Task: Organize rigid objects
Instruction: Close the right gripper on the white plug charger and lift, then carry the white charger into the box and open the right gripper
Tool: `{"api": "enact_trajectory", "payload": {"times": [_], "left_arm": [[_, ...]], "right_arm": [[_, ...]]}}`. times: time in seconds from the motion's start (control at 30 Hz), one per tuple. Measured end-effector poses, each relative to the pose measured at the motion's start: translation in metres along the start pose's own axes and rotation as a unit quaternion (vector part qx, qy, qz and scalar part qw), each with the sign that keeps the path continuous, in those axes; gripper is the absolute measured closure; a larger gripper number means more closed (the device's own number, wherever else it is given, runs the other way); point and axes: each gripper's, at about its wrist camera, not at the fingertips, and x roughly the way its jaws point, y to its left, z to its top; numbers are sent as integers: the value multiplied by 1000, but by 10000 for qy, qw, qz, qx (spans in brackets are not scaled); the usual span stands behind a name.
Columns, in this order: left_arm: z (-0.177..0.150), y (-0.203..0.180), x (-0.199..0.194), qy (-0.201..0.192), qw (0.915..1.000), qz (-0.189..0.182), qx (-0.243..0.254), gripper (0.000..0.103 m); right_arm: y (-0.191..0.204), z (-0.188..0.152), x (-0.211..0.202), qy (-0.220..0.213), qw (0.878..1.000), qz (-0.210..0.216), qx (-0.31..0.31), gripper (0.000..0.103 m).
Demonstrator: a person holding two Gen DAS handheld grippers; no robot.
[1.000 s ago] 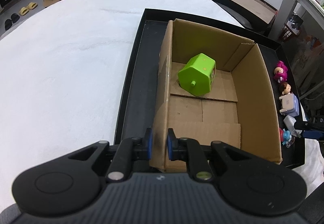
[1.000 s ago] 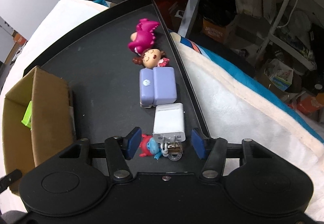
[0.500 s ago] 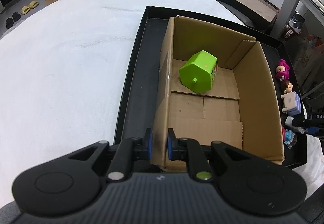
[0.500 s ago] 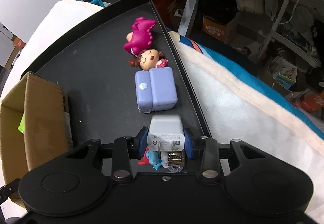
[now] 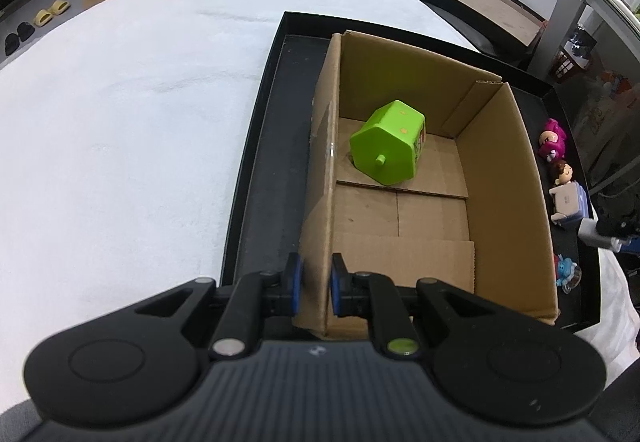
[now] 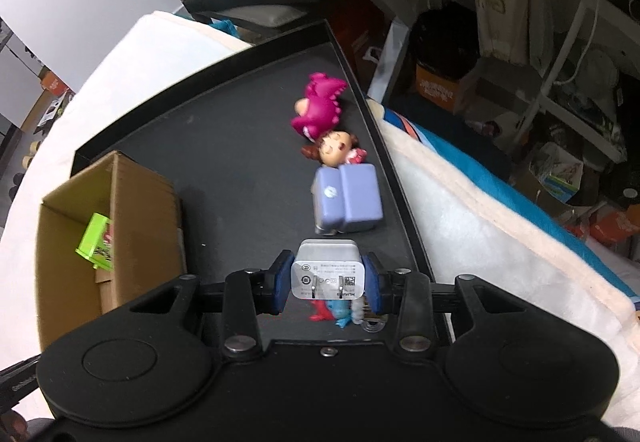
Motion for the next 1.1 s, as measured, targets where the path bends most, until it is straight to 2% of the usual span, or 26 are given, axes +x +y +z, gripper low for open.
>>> {"api": "enact_trajectory", "payload": {"times": [0.13, 0.67, 1.1], "left_arm": [[2, 1, -1, 5, 10000, -60, -24, 90], [0, 5, -2, -89, 9998, -145, -113, 92], [3, 10, -2, -14, 9995, -287, -163, 91]], "right_arm": [[9, 1, -7, 22, 10000, 73, 14, 67], [67, 3, -35, -216, 9976, 193, -636, 67], [119, 7, -40, -326, 9928, 374, -1090, 66]]}}
